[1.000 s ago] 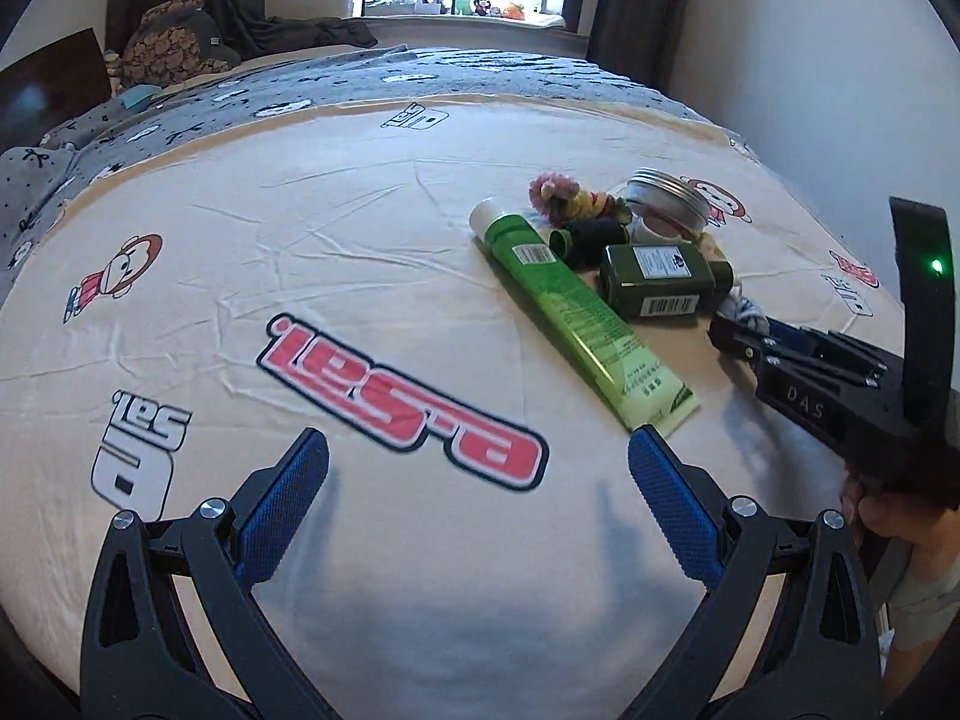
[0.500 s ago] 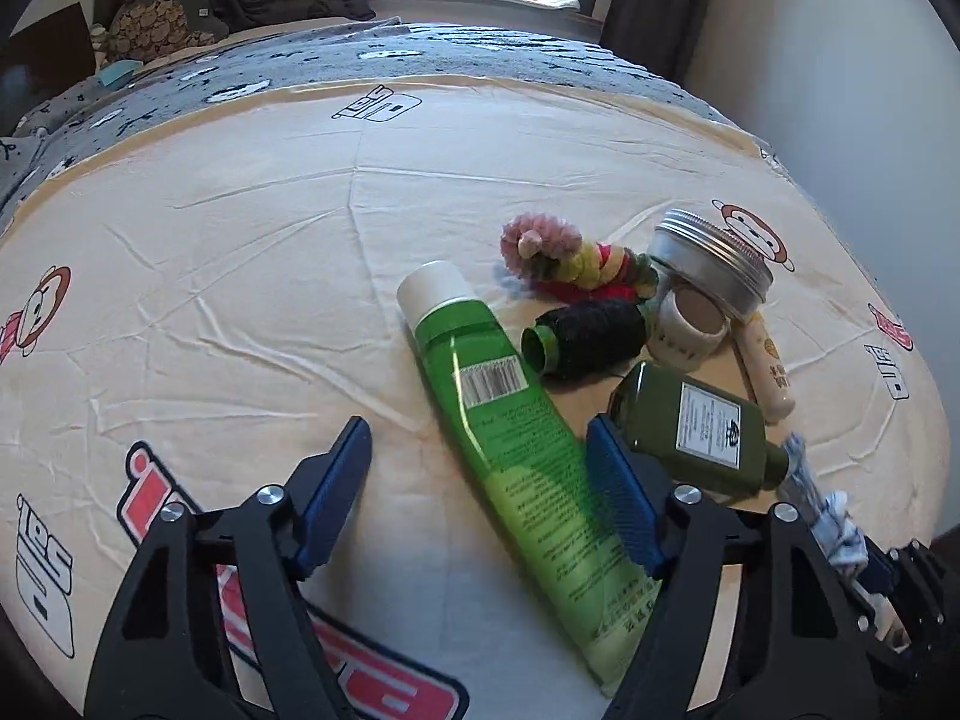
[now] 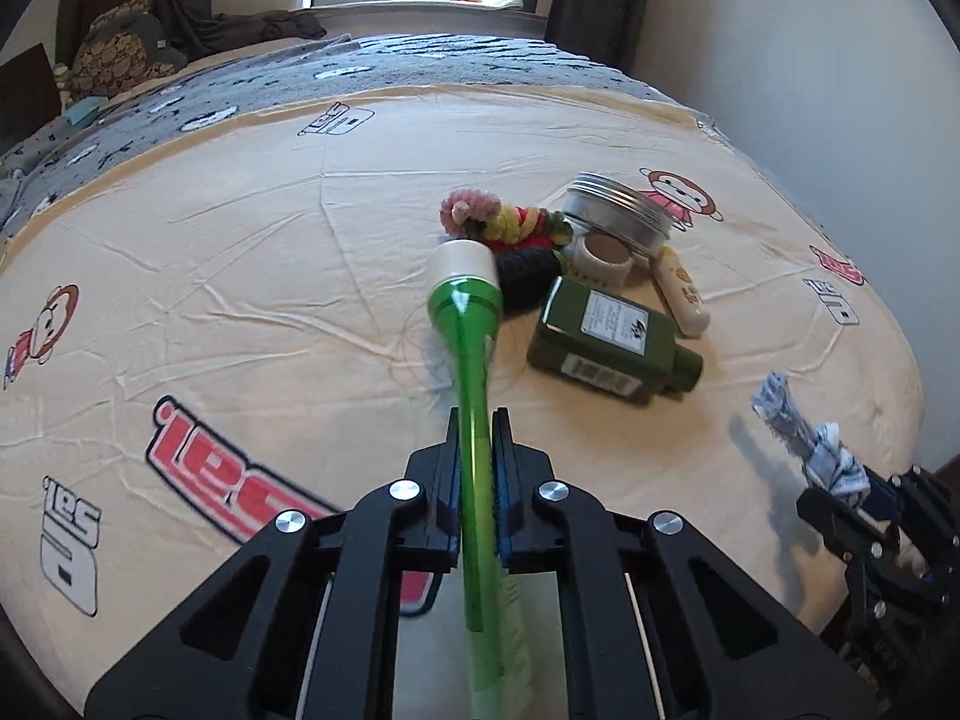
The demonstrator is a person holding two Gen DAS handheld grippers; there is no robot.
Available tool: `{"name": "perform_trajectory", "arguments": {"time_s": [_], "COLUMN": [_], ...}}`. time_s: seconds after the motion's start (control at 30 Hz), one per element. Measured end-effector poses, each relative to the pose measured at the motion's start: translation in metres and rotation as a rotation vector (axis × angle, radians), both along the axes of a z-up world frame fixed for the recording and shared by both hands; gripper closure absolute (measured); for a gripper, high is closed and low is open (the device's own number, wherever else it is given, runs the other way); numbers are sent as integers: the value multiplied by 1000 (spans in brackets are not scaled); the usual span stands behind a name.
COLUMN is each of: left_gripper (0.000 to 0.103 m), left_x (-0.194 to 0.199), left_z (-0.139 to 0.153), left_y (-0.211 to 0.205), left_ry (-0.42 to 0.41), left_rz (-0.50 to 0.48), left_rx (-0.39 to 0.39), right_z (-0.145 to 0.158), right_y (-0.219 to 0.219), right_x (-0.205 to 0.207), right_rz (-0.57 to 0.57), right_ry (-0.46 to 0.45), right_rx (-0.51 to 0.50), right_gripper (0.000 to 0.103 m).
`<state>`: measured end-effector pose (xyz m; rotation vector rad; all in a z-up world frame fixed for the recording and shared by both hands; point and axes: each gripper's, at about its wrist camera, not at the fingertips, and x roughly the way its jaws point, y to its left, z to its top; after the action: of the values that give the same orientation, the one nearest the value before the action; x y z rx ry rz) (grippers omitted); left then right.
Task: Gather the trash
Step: 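Carry the cloth and green tube down into the bin and release them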
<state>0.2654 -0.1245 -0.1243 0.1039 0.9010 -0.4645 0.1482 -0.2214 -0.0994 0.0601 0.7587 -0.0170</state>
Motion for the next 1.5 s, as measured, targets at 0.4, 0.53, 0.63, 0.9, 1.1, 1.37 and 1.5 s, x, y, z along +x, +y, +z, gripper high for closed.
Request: {"name": "perform_trajectory", "arguments": {"time_s": [0.4,0.53,0.63,0.9,1.1,1.37,1.5], "left_gripper": [97,97,97,97,97,97,97], "left_x": [-136,-181,-211,-251,-255,-241,-232], "left_z": [31,34,30,-22,-71,-134,-164], "left_y": [52,59,63,63,64,55,52], "left_ry": [-92,-118,-123,1,145,271,355], "left_rz": [-63,-98,-122,-186,-200,-183,-160], "left_rx": [-47,-37,-35,-8,16,59,43], "right_z": [29,28,24,-13,-60,-117,-145], "right_y": [33,43,47,57,65,72,74], "right_x": [-80,-107,-126,-159,-160,-153,-148], "right_rz": [101,129,142,176,196,162,138], "right_ry": [-47,-35,-18,103,240,383,449], "right_rx": [-1,7,16,47,97,144,177], "right_gripper": [76,76,76,76,76,76,76]}}
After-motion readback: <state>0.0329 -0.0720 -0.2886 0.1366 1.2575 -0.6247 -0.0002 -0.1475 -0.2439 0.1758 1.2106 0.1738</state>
